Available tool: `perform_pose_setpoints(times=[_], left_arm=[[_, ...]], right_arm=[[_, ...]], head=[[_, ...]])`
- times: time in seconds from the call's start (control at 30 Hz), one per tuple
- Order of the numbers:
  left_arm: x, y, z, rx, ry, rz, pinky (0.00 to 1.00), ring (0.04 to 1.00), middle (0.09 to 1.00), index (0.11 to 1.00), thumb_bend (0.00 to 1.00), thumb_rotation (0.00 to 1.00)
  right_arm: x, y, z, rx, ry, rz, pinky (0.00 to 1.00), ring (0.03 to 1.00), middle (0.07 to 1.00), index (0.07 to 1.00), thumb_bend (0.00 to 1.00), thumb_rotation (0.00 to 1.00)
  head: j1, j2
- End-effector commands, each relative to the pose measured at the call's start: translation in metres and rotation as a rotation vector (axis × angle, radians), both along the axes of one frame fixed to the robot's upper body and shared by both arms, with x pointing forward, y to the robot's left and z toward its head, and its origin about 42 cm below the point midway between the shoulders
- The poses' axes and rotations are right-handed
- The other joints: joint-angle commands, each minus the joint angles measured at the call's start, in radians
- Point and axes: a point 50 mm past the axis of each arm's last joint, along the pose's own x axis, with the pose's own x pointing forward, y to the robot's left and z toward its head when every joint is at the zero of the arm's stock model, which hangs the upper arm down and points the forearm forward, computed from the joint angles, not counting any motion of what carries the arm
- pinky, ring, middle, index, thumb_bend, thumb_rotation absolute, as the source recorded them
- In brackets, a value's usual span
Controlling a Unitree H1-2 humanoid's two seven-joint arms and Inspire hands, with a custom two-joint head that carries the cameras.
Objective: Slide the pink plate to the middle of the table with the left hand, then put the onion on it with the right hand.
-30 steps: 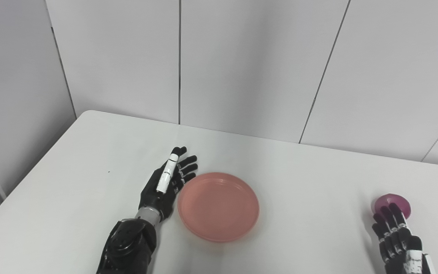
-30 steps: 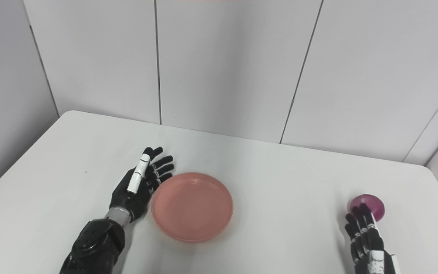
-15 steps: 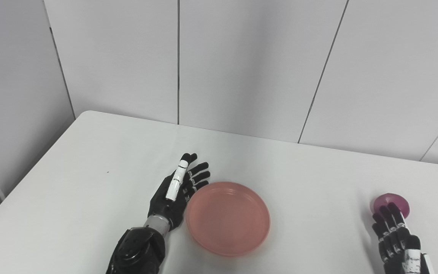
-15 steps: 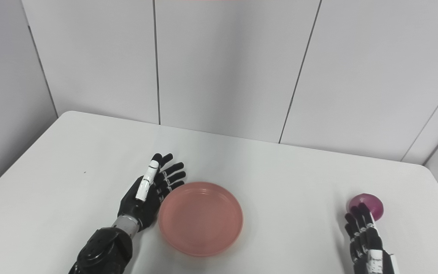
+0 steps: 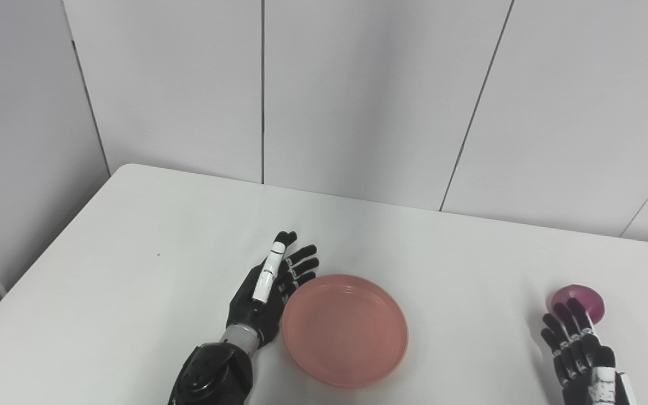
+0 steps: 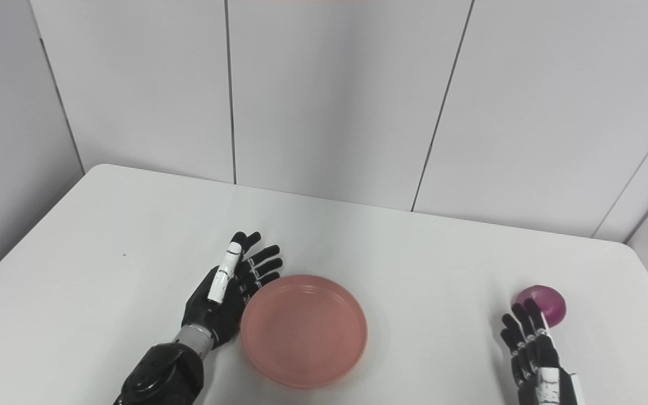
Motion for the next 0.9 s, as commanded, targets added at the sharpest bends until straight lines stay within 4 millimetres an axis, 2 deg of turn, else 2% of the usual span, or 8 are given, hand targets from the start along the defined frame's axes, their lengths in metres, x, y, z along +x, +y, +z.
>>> perform_pose_setpoints(times=[0.0,0.2,0.33,0.47,0.6,0.87], left_arm=[[0.012,0.001,0.020,-0.025,-0.080,-0.006,0.84,0.822,0.810,0.918,0.60,0.78],[0.015,0.014,0.020,-0.027,-0.089,-0.007,0.85,0.830,0.825,0.910,0.61,0.80],[0.016,0.020,0.021,-0.031,-0.092,-0.007,0.83,0.829,0.827,0.895,0.62,0.77],[0.018,0.026,0.022,-0.032,-0.087,0.000,0.82,0.827,0.822,0.892,0.62,0.75],[0.019,0.034,0.023,-0.035,-0.093,-0.004,0.82,0.830,0.822,0.889,0.64,0.74],[0.021,0.043,0.019,0.000,-0.094,0.000,0.80,0.809,0.804,0.873,0.64,0.74]], right_arm=[[-0.013,0.021,-0.022,0.057,0.092,0.006,0.93,0.935,0.937,0.955,0.88,0.91],[-0.013,0.036,-0.015,0.072,0.103,-0.009,0.95,0.940,0.938,0.954,0.88,0.89],[-0.013,0.041,-0.015,0.072,0.114,-0.016,0.99,0.958,0.950,0.967,0.85,0.90],[-0.012,0.045,-0.014,0.070,0.121,-0.019,0.97,0.943,0.936,0.956,0.87,0.89],[-0.009,0.052,-0.015,0.071,0.123,-0.025,0.97,0.943,0.931,0.947,0.90,0.87],[-0.007,0.062,-0.014,0.065,0.113,-0.030,0.99,0.956,0.942,0.958,0.89,0.85]], head=[[-0.031,0.003],[-0.076,0.006],[-0.090,0.008],[-0.125,0.009],[-0.192,0.009],[-0.227,0.000]])
